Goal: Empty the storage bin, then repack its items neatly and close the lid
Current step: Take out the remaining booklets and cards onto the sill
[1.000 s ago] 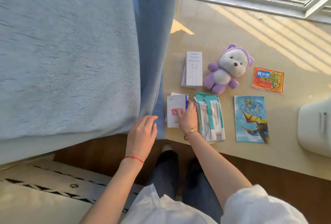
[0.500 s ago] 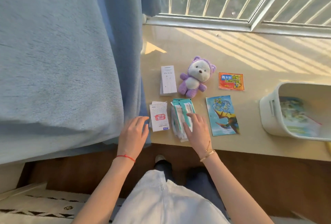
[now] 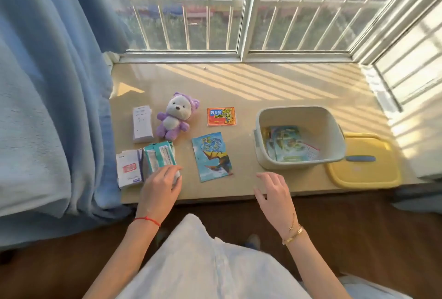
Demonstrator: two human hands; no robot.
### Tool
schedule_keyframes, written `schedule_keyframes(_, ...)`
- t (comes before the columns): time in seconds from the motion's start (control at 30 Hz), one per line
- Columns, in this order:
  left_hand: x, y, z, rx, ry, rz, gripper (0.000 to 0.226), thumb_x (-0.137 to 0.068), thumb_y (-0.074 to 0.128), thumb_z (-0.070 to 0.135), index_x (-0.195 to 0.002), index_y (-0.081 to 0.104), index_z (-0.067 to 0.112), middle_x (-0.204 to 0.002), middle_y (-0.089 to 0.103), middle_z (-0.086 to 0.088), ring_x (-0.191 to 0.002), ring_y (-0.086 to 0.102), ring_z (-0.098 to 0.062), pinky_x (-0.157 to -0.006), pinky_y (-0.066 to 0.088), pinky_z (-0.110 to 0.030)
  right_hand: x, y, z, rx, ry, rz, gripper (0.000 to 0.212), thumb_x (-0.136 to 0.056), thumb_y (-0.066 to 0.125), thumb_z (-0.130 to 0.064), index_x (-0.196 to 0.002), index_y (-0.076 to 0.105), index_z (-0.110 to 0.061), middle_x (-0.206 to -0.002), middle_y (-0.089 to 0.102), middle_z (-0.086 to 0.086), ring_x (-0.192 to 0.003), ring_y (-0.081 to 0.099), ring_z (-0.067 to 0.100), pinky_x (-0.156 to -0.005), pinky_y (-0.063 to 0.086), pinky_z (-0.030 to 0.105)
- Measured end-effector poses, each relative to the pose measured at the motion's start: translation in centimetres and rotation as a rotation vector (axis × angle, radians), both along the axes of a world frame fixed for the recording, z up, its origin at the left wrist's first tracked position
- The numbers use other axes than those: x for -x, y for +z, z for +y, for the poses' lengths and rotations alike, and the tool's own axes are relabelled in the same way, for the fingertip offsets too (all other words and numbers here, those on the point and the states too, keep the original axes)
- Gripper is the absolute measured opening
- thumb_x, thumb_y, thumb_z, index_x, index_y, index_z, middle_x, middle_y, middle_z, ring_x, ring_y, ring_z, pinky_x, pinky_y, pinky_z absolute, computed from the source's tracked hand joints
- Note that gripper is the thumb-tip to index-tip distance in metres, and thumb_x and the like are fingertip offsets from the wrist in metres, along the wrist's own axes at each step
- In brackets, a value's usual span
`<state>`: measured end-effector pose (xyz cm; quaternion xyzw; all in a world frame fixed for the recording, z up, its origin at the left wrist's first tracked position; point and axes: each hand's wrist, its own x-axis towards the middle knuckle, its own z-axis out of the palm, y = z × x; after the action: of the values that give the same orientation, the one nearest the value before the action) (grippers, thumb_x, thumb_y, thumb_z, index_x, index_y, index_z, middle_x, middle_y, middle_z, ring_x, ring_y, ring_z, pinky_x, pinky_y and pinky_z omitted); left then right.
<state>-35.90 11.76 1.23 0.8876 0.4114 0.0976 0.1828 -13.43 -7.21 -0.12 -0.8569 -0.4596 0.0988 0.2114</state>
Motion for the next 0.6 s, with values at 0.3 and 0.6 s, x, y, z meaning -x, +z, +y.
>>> schedule_keyframes(0.3,-12.8,0.8,-9.8,0.072,0.042,-0.095,0.027,-0.089,0.059,0.020,-0.116,0.061,0.018,-0.111,0.065,-0.002,-0.099,0.061,-0.020,-0.077,0.053,-0.035,-13.9,1.4,-10.2,0.000,-0.098,0.005,0.035,-0.088,0.065,-0.021,-0.121,0.059,-0.011,-0.114,0.062,0.005,-0.111,0.054,0.019,-0.099,0.045,0.032)
schedule_keyframes(0.6,-24.0,-0.1,-9.3,0.125,-0.016,-0.099,0.023,-0.088,0.061,0.018,-0.111,0.062,0.018,-0.104,0.066,-0.001,-0.094,0.063,-0.020,-0.077,0.052,-0.035,-24.3,0.8,-9.5,0.070,-0.185,0.066,0.033,-0.091,0.062,-0.019,-0.123,0.057,-0.011,-0.119,0.059,0.007,-0.115,0.051,0.022,-0.099,0.043,0.032)
